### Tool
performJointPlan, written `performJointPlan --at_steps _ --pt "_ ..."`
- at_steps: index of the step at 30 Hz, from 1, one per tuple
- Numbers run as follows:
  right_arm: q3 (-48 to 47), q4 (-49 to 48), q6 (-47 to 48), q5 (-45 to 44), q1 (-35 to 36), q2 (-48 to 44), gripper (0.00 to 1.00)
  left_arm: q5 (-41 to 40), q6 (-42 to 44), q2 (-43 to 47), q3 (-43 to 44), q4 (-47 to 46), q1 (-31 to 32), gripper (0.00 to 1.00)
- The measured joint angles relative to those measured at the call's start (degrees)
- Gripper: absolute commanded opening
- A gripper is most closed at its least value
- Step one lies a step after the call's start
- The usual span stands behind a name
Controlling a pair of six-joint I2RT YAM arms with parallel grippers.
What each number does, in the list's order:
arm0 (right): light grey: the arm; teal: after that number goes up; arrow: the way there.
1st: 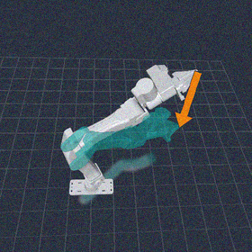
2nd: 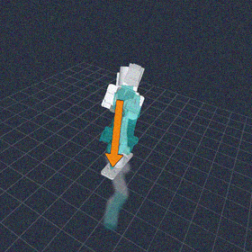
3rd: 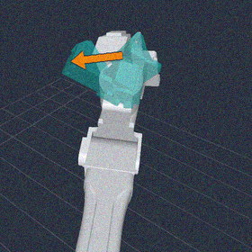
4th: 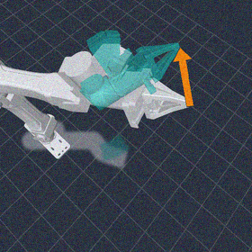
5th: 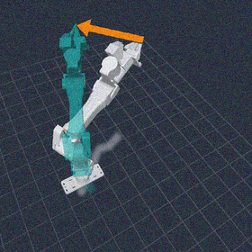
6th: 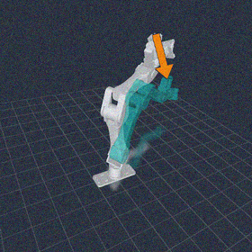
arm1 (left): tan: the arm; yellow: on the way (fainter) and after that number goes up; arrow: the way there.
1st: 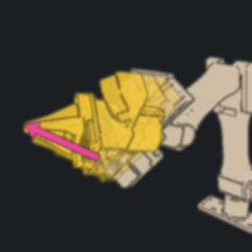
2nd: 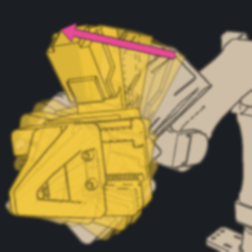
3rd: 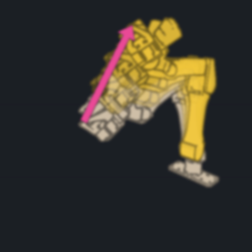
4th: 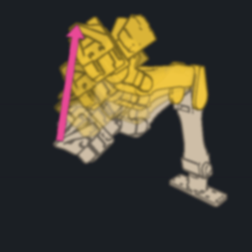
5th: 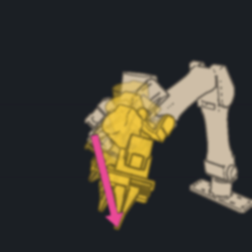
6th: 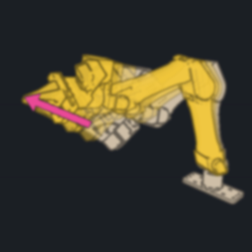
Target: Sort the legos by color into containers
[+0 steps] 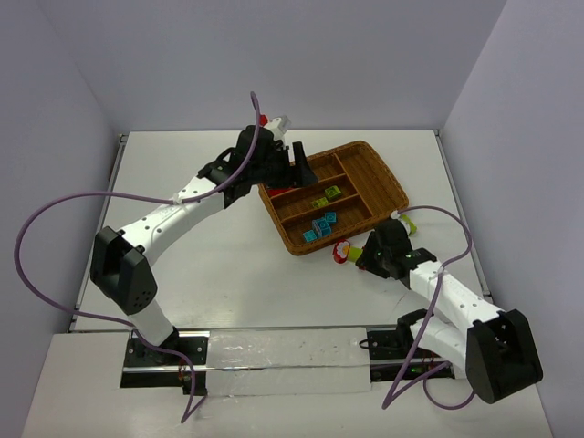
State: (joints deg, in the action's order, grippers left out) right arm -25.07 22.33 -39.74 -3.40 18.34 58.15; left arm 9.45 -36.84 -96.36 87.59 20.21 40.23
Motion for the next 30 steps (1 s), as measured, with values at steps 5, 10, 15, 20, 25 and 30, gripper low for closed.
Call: performJointPlan --at_steps 5,10,15,20,25,30 --pt "-0.22 -0.02 -0.01 -1.67 0.22 1.75 0.51 0.0 0.0 -0.23 0.27 0.22 0.2 0.8" --pt "-0.9 -0.57 0.41 -3.09 0.41 4.01 0.41 0.0 0.0 -0.23 0.44 0.2 0.24 0.8" --pt "-1.11 -1.39 1.36 -3.73 0.77 5.03 0.14 0.0 0.0 -0.26 0.44 0.22 0.24 0.8" --pt "-1.17 -1.75 2.13 -3.76 1.05 4.97 0.02 -0.02 0.0 -0.32 0.54 0.22 0.28 0.8" --pt "-1.17 -1.59 2.1 -3.48 1.38 3.35 0.06 0.0 0.0 -0.32 0.61 0.22 0.48 0.8" --pt "-1.17 -0.28 1.53 -3.35 1.75 0.19 0.18 -0.01 0.0 -0.32 0.63 0.22 0.72 0.8"
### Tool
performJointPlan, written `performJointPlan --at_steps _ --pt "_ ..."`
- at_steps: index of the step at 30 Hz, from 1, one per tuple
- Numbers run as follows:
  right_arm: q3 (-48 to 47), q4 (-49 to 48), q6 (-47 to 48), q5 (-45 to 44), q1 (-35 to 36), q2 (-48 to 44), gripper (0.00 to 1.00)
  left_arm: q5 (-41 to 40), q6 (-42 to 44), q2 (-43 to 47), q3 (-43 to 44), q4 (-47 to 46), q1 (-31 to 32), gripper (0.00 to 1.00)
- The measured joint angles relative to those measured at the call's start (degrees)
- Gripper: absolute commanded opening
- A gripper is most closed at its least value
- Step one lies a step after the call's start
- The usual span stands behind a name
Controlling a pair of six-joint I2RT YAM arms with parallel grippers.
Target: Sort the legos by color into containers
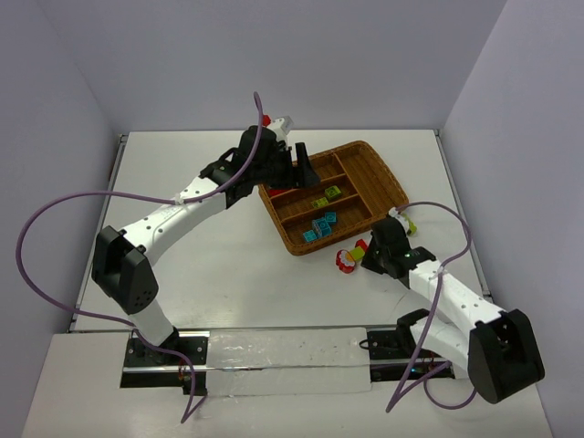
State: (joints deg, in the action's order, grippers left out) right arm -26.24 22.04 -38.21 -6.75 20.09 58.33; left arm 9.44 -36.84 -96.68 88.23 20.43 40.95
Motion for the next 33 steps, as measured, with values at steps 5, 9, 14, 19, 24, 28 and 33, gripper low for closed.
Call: performJointPlan --at_steps 5,9,14,19,24,28,33 --pt "-1.48 2.67 -0.22 -1.52 0.1 -4.51 0.69 -0.01 0.0 -0.13 0.02 0.0 0.0 0.8" --pt "-5.31 3.45 0.52 -4.06 0.18 -2.41 0.85 0.01 0.0 -0.36 0.02 0.0 0.13 0.8" --pt "-8.59 2.17 1.77 -6.06 0.02 4.14 0.88 -0.02 0.03 -0.42 0.02 0.04 0.26 0.8" --pt "-10.08 0.12 3.24 -5.88 -0.5 10.33 0.87 -0.39 0.1 -0.42 0.02 0.23 0.29 0.8" --pt "-9.81 -2.14 3.34 -3.14 -0.63 12.92 0.85 -0.79 0.28 -0.42 0.02 0.41 0.32 0.8" --pt "-7.56 -4.83 2.87 -0.37 -0.11 11.58 0.83 -0.89 0.31 -0.42 0.02 0.44 0.33 0.8" --pt "-4.21 -6.61 1.74 2.65 2.77 8.17 0.82 -0.86 0.28 -0.42 0.02 0.41 0.33 0.8"
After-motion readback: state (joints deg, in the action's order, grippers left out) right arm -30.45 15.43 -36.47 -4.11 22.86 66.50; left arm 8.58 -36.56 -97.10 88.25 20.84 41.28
